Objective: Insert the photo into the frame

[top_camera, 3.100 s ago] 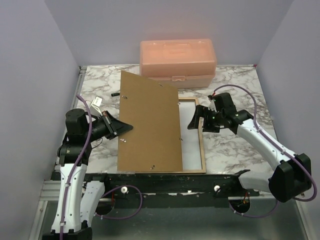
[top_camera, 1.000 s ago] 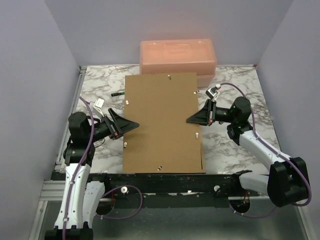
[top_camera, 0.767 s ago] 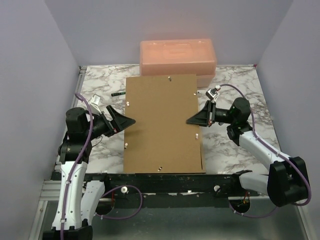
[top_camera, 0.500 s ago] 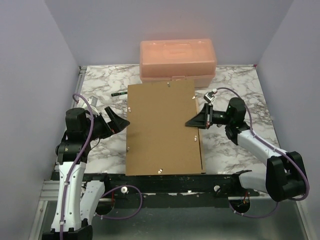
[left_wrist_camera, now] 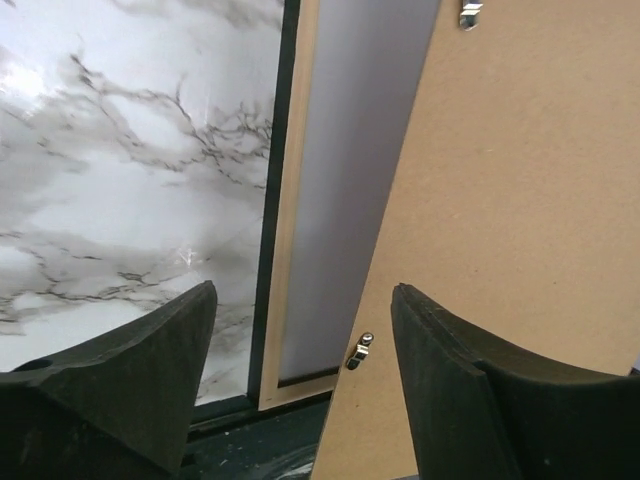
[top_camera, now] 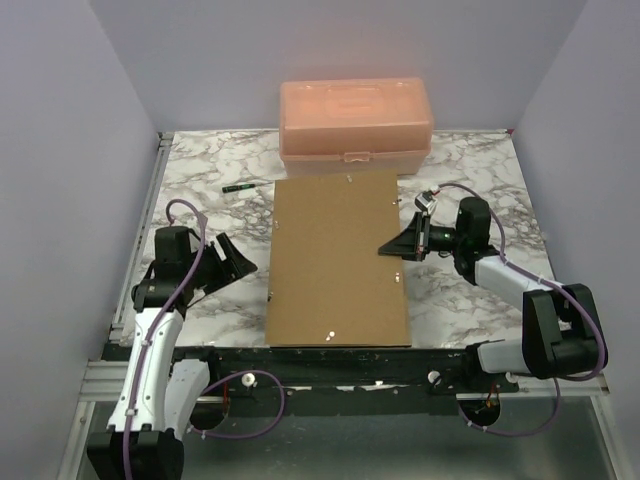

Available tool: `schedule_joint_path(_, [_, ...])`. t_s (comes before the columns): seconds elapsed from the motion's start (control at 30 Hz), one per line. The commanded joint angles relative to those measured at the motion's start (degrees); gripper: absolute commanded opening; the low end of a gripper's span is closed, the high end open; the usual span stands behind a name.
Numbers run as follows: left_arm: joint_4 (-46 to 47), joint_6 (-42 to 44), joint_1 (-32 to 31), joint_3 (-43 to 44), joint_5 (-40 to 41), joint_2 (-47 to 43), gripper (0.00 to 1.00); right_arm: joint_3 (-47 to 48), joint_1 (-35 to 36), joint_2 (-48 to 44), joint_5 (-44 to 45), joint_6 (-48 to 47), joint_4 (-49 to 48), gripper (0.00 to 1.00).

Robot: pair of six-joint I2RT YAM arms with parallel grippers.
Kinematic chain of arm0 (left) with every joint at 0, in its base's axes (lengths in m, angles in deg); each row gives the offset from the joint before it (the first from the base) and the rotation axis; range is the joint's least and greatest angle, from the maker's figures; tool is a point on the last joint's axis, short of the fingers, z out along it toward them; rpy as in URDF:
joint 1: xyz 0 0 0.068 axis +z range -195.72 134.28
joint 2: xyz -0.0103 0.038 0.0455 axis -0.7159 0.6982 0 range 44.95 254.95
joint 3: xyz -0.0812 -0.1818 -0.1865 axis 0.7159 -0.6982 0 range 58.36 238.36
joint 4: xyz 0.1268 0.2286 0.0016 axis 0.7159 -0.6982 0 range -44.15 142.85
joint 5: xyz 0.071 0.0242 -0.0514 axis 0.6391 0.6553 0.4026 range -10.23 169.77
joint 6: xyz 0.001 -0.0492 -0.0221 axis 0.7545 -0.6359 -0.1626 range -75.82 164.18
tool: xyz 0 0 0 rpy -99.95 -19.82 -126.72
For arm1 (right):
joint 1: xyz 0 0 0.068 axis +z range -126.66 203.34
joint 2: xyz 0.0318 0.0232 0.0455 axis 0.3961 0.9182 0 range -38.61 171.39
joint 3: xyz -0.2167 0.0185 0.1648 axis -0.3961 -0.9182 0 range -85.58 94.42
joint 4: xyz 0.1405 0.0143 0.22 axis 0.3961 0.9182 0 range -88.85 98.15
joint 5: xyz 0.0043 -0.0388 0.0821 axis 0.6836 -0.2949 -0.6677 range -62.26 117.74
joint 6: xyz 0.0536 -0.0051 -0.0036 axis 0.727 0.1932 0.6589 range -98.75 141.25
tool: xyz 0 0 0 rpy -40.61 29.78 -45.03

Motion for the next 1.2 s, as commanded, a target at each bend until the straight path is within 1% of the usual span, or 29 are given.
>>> schedule_joint_path(0.0, [10.2, -4.2, -0.6, -6.9, -7.0, 2.3, 0.68, 0.0, -0.5, 0.6, -3.6, -3.9, 1.7, 0.01])
schedule_joint_path(0.17, [15.6, -6.4, -5.1, -10.3, -3.7, 7.8, 0.64, 0.3, -0.7, 0.8, -3.3, -5.8, 3.9, 0.01])
schedule_joint_path(0.37, [23.3, -8.5, -10.8, -12.6, -0.7, 16.4, 0.63, 0.6, -1.1, 0.7, -2.7, -7.8, 7.9, 0.01])
schedule_joint_path(0.53, [28.6, -9.7, -13.3, -13.9, 1.0, 21.8, 0.58, 0.4, -1.7, 0.0, -2.2, -8.6, 9.7, 0.0])
schedule_joint_path(0.6, [29.3, -9.7, -13.7, -14.3, 2.0, 22.9, 0.56, 0.5, -1.9, 0.0, -2.1, -8.8, 10.1, 0.01])
schedule_joint_path(0.67, [30.7, -9.6, -13.6, -15.1, 1.7, 22.7, 0.56, 0.6, -2.3, 0.0, -2.0, -9.0, 10.5, 0.01])
schedule_joint_path(0.7, [31.1, -9.5, -13.6, -15.4, 1.5, 22.2, 0.57, 0.8, -2.4, 0.0, -1.9, -9.2, 10.9, 0.01])
schedule_joint_path(0.77, [30.8, -9.3, -13.6, -15.3, 1.4, 20.8, 0.61, 1.1, -2.6, 0.0, -1.6, -9.9, 11.9, 0.01])
schedule_joint_path(0.83, [29.9, -9.3, -13.6, -15.1, 1.6, 18.9, 0.69, 1.6, -2.7, 0.0, -1.2, -11.2, 13.8, 0.01])
schedule_joint_path(0.9, [28.8, -9.4, -13.6, -14.7, 2.2, 16.7, 0.75, 1.9, -2.9, 0.0, -0.8, -12.5, 15.7, 0.01])
schedule_joint_path(1.03, [23.7, -8.6, -13.5, -12.5, 5.6, 13.3, 0.79, 2.3, -3.1, 0.1, -0.1, -14.7, 18.6, 0.0])
schedule_joint_path(1.17, [18.5, -7.9, -13.5, -10.8, 10.1, 11.1, 0.79, 2.0, -3.3, -0.1, 0.1, -15.4, 19.7, 0.01])
